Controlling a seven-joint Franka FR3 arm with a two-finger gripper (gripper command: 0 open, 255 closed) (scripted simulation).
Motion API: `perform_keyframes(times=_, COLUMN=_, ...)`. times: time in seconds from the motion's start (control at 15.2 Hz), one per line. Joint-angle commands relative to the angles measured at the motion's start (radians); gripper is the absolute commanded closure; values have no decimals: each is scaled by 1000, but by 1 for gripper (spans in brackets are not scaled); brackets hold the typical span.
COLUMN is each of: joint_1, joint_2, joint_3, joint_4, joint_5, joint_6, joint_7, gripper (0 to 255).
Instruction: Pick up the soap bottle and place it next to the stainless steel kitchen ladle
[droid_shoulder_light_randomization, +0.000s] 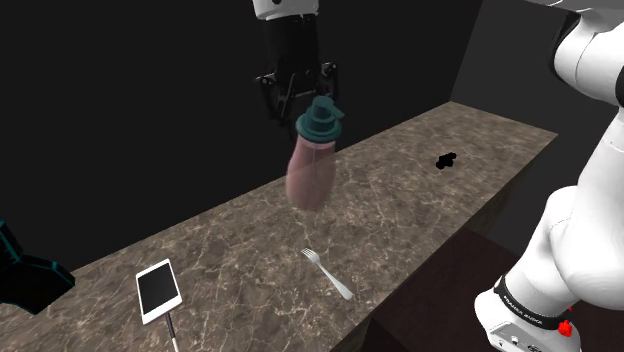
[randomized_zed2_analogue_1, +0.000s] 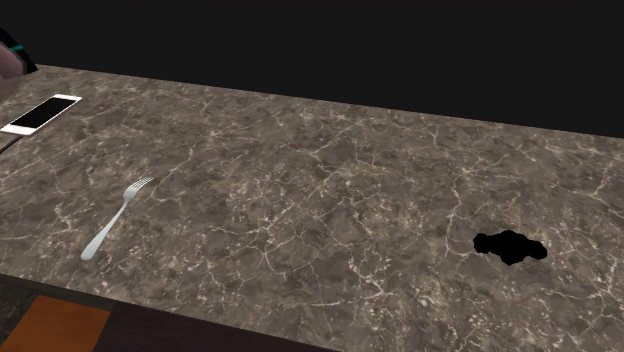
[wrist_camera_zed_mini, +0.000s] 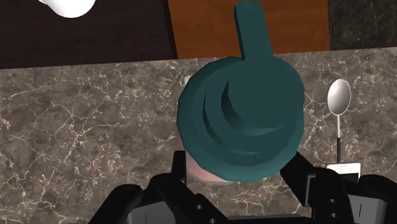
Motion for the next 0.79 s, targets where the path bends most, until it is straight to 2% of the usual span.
perform_keyframes(times=0.0, joint_1=34, joint_2=48, joint_3=22, joint_4=60, joint_5=-8, joint_6=-7, joint_7=55, gripper=255)
perform_keyframes(times=0.26, joint_1=119, joint_2=178, joint_3=60, joint_4=233, joint_5=-42, joint_6=-41, joint_7=164, gripper=255)
perform_keyframes(times=0.33, joint_1=156, joint_2=235, joint_3=70, joint_4=316, joint_5=-60, joint_6=-63, joint_7=202, gripper=255)
perform_keyframes(times=0.73, joint_1=129, joint_2=161, joint_3=64, joint_4=120, joint_5=-38, joint_6=58, joint_7=174, gripper=255)
